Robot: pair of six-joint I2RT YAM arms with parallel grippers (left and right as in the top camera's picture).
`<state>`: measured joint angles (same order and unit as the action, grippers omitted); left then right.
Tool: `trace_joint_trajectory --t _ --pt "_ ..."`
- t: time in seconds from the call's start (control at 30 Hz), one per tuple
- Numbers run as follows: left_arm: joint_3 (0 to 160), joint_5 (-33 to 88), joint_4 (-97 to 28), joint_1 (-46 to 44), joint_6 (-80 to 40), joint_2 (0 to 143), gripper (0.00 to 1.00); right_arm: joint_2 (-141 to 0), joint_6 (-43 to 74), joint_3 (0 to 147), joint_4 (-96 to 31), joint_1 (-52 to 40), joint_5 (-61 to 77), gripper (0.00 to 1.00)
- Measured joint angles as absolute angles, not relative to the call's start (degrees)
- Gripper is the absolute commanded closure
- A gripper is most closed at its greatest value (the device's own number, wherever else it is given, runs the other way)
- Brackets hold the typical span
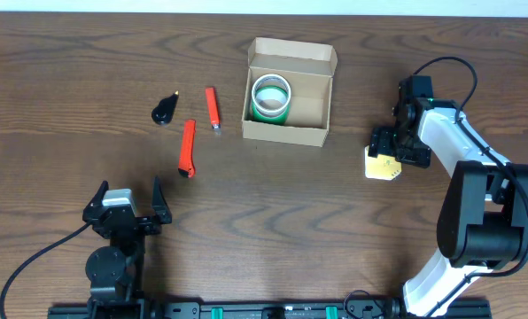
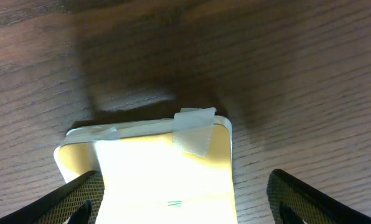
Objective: Pack container
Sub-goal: 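Lower the right gripper and close it on the sticky-note pad edge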
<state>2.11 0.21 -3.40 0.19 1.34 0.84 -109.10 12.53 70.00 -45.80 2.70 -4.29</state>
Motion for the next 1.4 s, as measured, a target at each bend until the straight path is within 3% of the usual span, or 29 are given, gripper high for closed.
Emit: trace_joint_trajectory --t 1.1,1.4 --pt "2.1 0.2 -3.4 0.2 1.3 0.8 0.04 -109.0 9.2 69.6 -44.6 2.0 0.5 0.10" --pt "2.1 0.2 -3.4 0.2 1.3 0.8 0.04 -109.0 8.5 69.6 -46.2 2.0 -0.3 0.01"
